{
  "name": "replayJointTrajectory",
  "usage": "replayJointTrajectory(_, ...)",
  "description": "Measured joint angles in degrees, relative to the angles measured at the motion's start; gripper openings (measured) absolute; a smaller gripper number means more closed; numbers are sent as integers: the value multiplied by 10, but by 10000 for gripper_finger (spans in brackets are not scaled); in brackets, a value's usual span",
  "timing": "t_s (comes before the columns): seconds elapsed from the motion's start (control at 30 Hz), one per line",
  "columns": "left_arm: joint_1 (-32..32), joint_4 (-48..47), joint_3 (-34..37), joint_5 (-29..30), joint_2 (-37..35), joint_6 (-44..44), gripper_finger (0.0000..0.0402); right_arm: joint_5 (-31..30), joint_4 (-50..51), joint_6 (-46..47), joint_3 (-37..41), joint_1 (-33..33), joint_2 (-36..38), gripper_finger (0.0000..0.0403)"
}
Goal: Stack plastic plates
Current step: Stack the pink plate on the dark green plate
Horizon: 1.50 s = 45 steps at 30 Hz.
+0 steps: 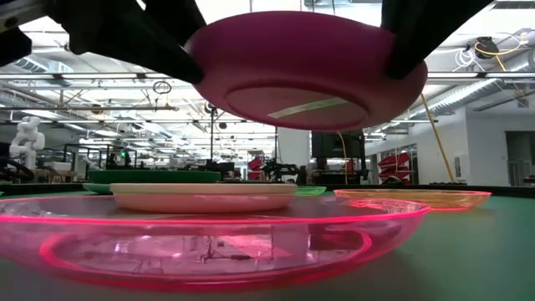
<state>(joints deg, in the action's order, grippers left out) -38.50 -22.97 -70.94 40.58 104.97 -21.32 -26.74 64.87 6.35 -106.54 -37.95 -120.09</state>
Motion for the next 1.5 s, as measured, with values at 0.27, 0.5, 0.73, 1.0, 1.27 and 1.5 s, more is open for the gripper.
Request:
replayJointTrajectory(0.27,5,-15,0,-11,1,-2,52,-16,-2,10,0,0,0,27)
replayJointTrajectory(0.5,6,-10,1,-6,1,-7,37,-67,-10,58,0,0,0,75)
replayJointTrajectory(0.73,6,-9,1,-8,1,-6,34,-90,-49,66,0,0,0,167)
replayJointTrajectory(1.0,7,-25,0,-12,0,10,34,-147,-55,50,0,-9,5,257)
replayJointTrajectory(1.27,12,-49,0,-16,0,28,34,-222,-55,50,0,-34,28,269)
replayJointTrajectory(1.5,30,-128,0,-17,0,109,34,-277,-49,61,0,-75,63,260)
